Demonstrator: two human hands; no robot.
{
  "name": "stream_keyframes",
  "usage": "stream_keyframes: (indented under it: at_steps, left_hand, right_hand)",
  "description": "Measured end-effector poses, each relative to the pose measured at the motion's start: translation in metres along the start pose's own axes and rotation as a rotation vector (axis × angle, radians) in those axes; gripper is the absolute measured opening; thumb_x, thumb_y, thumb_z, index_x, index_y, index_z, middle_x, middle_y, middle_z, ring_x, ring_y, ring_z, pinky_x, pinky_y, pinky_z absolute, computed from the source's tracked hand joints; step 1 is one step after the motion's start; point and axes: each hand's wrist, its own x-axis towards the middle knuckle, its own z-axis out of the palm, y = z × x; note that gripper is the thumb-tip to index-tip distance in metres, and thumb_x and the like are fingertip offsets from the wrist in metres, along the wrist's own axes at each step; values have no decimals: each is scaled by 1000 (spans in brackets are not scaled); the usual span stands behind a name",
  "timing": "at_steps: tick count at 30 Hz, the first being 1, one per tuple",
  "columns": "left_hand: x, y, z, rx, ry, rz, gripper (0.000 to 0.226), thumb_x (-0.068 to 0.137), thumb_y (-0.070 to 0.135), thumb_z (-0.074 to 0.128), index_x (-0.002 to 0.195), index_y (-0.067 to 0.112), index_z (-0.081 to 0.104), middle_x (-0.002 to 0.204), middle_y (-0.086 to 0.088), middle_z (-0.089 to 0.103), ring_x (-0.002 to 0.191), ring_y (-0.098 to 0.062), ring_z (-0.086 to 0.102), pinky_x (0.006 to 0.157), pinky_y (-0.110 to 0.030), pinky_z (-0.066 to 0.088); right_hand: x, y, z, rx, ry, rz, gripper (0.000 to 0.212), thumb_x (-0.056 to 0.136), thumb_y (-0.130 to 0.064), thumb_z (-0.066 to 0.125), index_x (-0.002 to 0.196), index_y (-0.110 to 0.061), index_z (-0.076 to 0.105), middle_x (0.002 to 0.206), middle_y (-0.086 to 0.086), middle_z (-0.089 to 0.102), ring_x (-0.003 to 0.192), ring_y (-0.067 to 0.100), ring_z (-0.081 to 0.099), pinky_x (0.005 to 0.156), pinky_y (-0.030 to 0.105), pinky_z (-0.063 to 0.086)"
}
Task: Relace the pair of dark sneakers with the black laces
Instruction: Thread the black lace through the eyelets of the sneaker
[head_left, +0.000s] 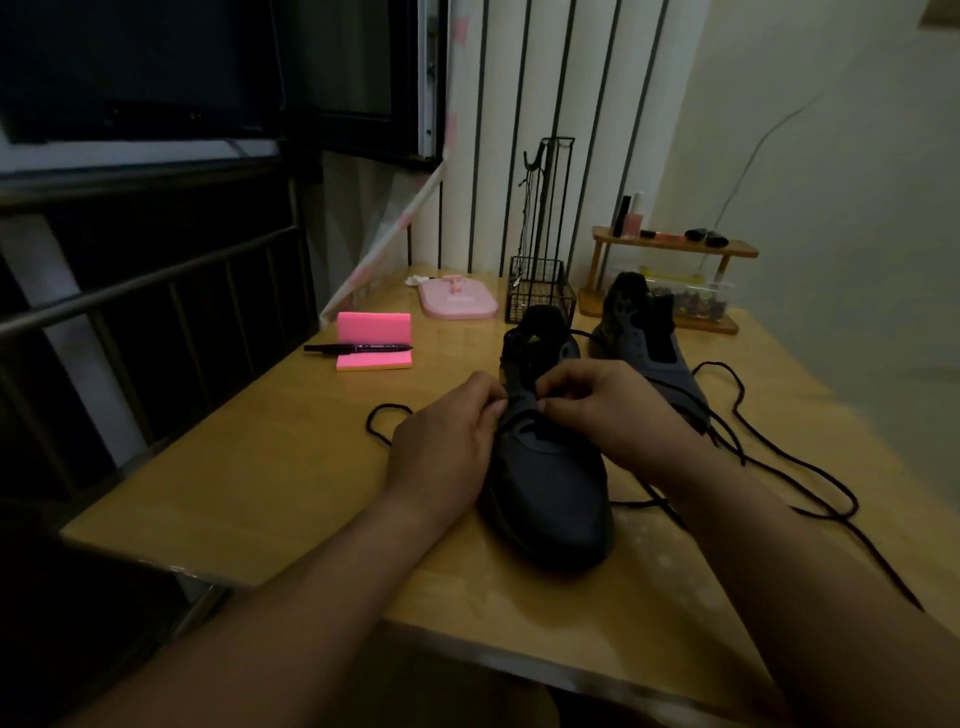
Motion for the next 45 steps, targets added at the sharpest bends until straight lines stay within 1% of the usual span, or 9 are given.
stream_keyframes:
  at_steps: [4,11,14,16,20,24,31,35,45]
  left_hand:
    - [-1,-1,3,56,8,81,4,107,30,52,105,30,55,101,10,63,82,-19,62,63,-43,52]
    - [0,2,0,260,-11,162,3,104,24,55,105,26,57,97,5,59,84,-25,61,56,-41,46]
    - [6,9,-10,406,-91,210,7,99,24,62,103,25,56,96,3,58,88,-27,60,52,-35,38]
    - [15,18,-21,509,-167,262,11,99,22,54,109,25,58,99,1,59,94,-28,58,58,-36,37]
    - [37,47,-46,737,-379,364,53,87,19,19,126,25,54,112,0,61,112,-29,53,78,-41,36]
    - [56,57,-51,840,-498,414,35,99,14,36,127,27,52,116,0,62,114,-27,54,83,-41,33]
    - [69,48,-45,687,-548,400,21,102,14,52,96,32,42,81,13,43,86,-20,50,78,-37,38]
    - [70,30,-44,441,-565,259,10,105,28,53,96,27,55,88,3,61,81,-20,58,74,-46,53]
    - [50,23,-34,257,-397,183,8,103,27,60,96,23,60,89,4,65,82,-17,59,73,-44,52]
  right_hand:
    - [-3,8,3,-35,41,-118,18,92,-20,78,94,-30,63,78,-1,64,62,1,57,55,14,45]
    - [-8,13,5,-80,67,-234,22,94,-18,75,105,-33,64,79,-4,62,71,2,58,59,15,46]
    - [-11,13,6,-127,83,-266,25,94,-17,74,109,-33,62,79,-5,61,71,7,58,64,28,51]
    - [-12,12,8,-182,104,-305,29,94,-15,72,112,-35,61,80,-8,58,73,6,57,66,33,52]
    - [-11,10,9,-214,109,-308,28,94,-15,71,115,-33,64,86,-11,59,80,9,58,74,40,55]
    - [-10,10,9,-221,134,-282,26,93,-19,73,115,-31,65,88,-9,63,82,12,61,75,42,56]
    - [-13,10,11,-240,142,-283,24,93,-17,71,107,-32,60,85,-11,59,80,11,58,68,36,51]
    - [-11,9,10,-224,136,-247,12,93,-20,72,102,-26,65,88,-10,63,83,13,61,76,43,55]
    - [-10,14,14,-89,166,-235,5,92,-26,75,94,-28,71,86,-10,64,81,7,61,77,41,56]
